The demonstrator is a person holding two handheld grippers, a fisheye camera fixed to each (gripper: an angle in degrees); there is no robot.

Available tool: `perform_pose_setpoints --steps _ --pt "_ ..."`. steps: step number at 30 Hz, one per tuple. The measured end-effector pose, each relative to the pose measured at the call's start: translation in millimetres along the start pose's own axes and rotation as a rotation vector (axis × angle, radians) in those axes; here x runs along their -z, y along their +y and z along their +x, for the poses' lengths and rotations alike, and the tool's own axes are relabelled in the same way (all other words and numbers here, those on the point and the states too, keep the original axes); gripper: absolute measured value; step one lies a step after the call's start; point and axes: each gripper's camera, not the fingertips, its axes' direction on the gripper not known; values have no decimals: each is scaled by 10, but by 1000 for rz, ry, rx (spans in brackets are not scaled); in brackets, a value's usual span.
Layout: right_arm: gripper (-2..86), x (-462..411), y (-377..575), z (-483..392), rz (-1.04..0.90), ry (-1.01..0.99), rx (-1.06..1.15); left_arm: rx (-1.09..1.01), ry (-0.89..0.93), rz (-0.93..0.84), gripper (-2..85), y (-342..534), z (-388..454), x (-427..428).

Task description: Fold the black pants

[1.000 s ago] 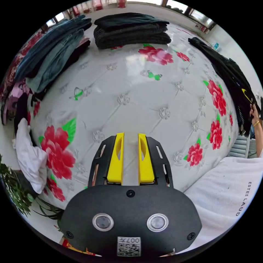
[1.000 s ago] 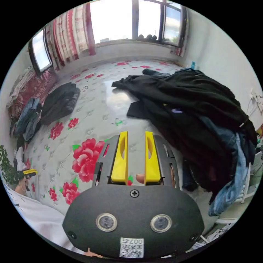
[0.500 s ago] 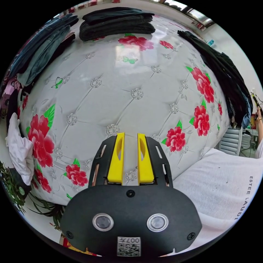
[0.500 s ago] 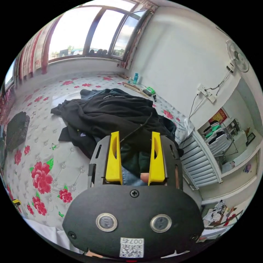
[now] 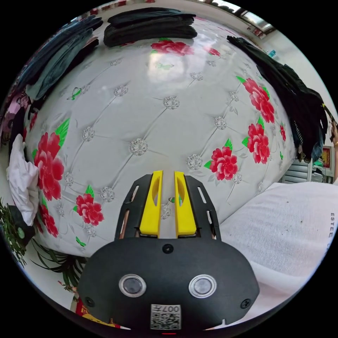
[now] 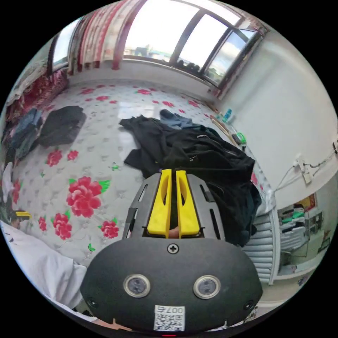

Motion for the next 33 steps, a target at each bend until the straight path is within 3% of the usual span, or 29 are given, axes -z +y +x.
perform_pose_setpoints --steps 3,7,10,13,17,21,26,30,33 --pt "-1 54 56 -674 73 -402 117 11 40 18 58 146 -53 61" --pt "-1 -375 168 -1992 -14 -886 286 35 78 121 60 424 -155 381" --pt "0 -686 314 -3133 -137 -1157 378 120 89 222 60 775 -387 661" --pt "4 -605 355 -3983 -118 -1351 406 260 83 297 60 1238 -754 904" --pt "19 -439 313 -4273 -55 -1361 464 428 -15 362 52 1865 -1125 1200" --pt "35 -769 475 -3927 -91 -1130 427 421 -156 405 64 2219 -1053 1489" --pt "50 -1284 803 -3119 -192 -956 195 62 -92 424 82 1721 -220 1589" --pt "60 -1439 888 -2570 -191 -849 55 -337 54 245 133 889 769 1190" --pt "63 -1488 828 -2311 -167 -800 -14 -544 -137 4 139 532 1343 663"
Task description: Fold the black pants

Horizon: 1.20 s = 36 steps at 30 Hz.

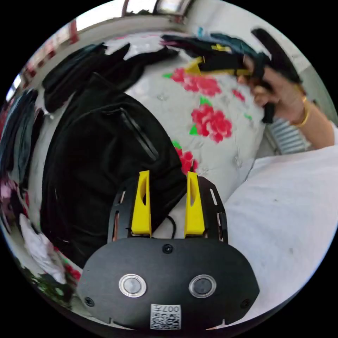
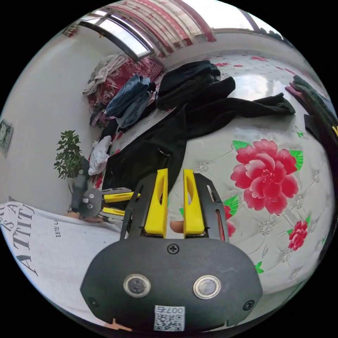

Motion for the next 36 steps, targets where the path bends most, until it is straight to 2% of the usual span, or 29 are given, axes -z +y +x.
perform_pose_setpoints --steps 1,5,8,11,13,16,20,29,31,33,36 --pt "64 39 -26 77 10 11 -23 -6 1 33 129 -47 19 44" --pt "67 135 -54 286 57 48 -65 -58 -22 -35 71 205 100 131" --pt "70 172 -61 531 64 45 -118 72 37 -95 62 925 -95 234" --pt "72 213 -72 789 76 91 -159 355 0 -154 58 1884 -400 343" --pt "74 231 -125 1040 84 98 -216 616 -58 -200 56 2539 -611 423" --pt "76 236 -259 1331 109 81 -283 789 -133 -235 55 2890 -726 499" --pt "81 121 -486 1573 89 61 -320 797 -167 -252 56 2824 -685 522" --pt "50 -527 -1005 1765 -43 243 -300 733 -280 -353 55 2609 -455 853" --pt "20 -633 -1065 1800 -98 168 -280 731 -294 -365 55 2569 -424 974" --pt "9 -513 -1049 1821 -65 117 -282 725 -309 -376 55 2548 -409 1056" --pt "4 49 -798 1782 89 114 -238 710 -310 -360 56 2539 -385 1198"
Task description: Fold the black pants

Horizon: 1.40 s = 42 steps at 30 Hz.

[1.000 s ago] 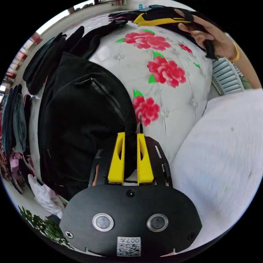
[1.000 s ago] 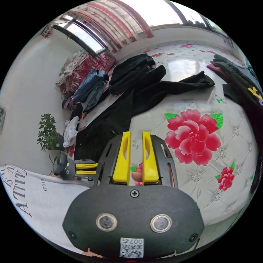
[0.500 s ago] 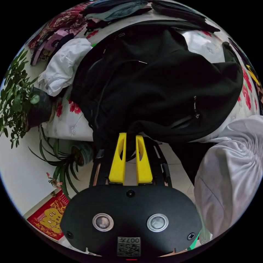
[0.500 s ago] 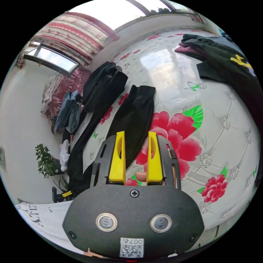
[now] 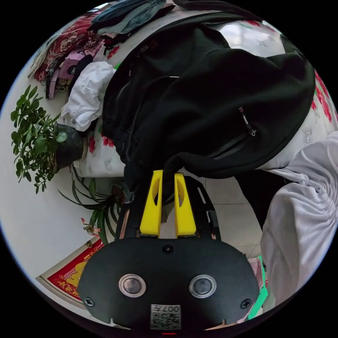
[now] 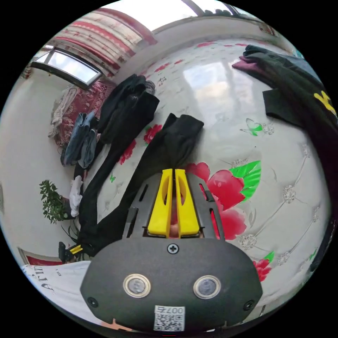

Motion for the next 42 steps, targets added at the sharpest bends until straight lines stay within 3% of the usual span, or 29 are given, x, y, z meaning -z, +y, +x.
perform_pose_setpoints --steps 3,7,11,17,24,26,31,34,38,39,42 --pt "6 528 488 210 32 83 18 -33 81 28 56 8 36 100" --pt "28 689 1207 594 -59 275 -141 -169 236 16 64 95 39 236" --pt "47 819 1320 302 28 251 -86 -174 399 75 69 327 -521 547" --pt "71 174 514 -796 16 175 209 -33 424 188 98 191 -1504 1087" --pt "99 -697 -546 -2331 -10 242 595 -61 577 18 120 159 -2292 1246" --pt "106 -913 -688 -2670 -39 277 700 12 541 39 101 230 -2525 1300" --pt "101 -1648 -819 -3337 -168 391 930 319 413 284 107 67 -2983 1239" --pt "74 -2110 -797 -3459 -306 510 981 337 390 270 123 -401 -2909 1023" --pt "24 -2358 -767 -3495 -352 650 987 279 305 188 114 -844 -2794 882" --pt "12 -2358 -779 -3503 -360 673 984 278 308 247 95 -843 -2836 967" --pt "2 -2016 -895 -3507 -272 652 942 318 292 202 11 -853 -2980 1127"
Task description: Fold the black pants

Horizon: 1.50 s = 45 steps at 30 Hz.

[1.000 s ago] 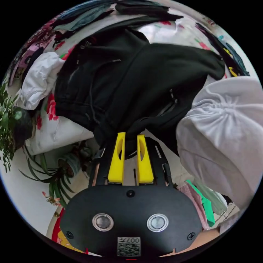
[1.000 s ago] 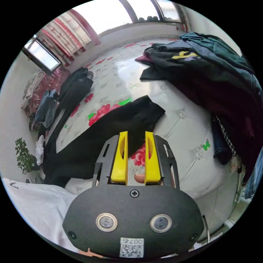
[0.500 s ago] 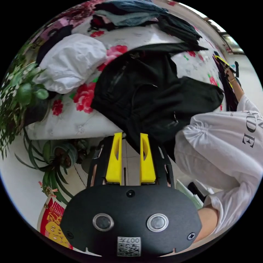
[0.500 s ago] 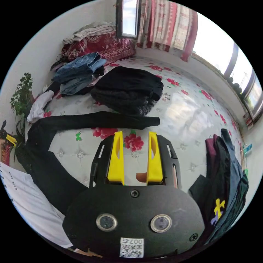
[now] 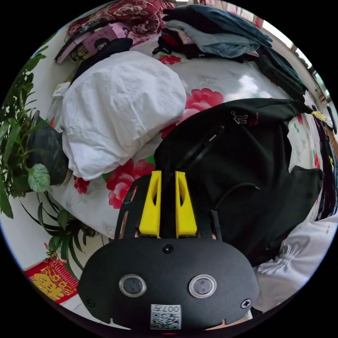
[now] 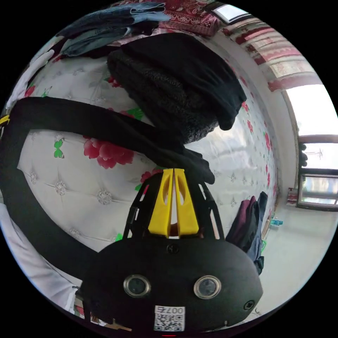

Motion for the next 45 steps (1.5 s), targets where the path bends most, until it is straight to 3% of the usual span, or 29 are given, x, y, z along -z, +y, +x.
perform_pose_setpoints --steps 7,12,15,19,23,31,39,41,45 --pt "-2 1329 1073 1182 420 -197 -309 10 168 305 -8 539 -363 1360" --pt "-2 1842 2297 1438 586 -155 -381 -93 152 489 -8 1321 -279 2108" --pt "-1 1773 3185 1401 557 -107 -436 -100 142 447 -7 1870 -194 2155" --pt "5 1028 4171 1214 339 -303 -598 -24 204 318 -8 2447 -44 1762" --pt "24 518 4329 1022 260 -410 -642 30 200 232 -9 2546 -18 1524" --pt "74 -464 3739 1596 210 -749 -908 146 245 298 -10 2491 -413 1830" --pt "22 -1026 3560 2083 192 -908 -1138 243 312 372 -10 2514 -735 2118" --pt "9 -922 3570 2267 251 -945 -1130 259 329 397 -10 2518 -805 2193" --pt "0 -195 3890 2758 577 -1076 -962 192 347 481 -10 2702 -896 2529"
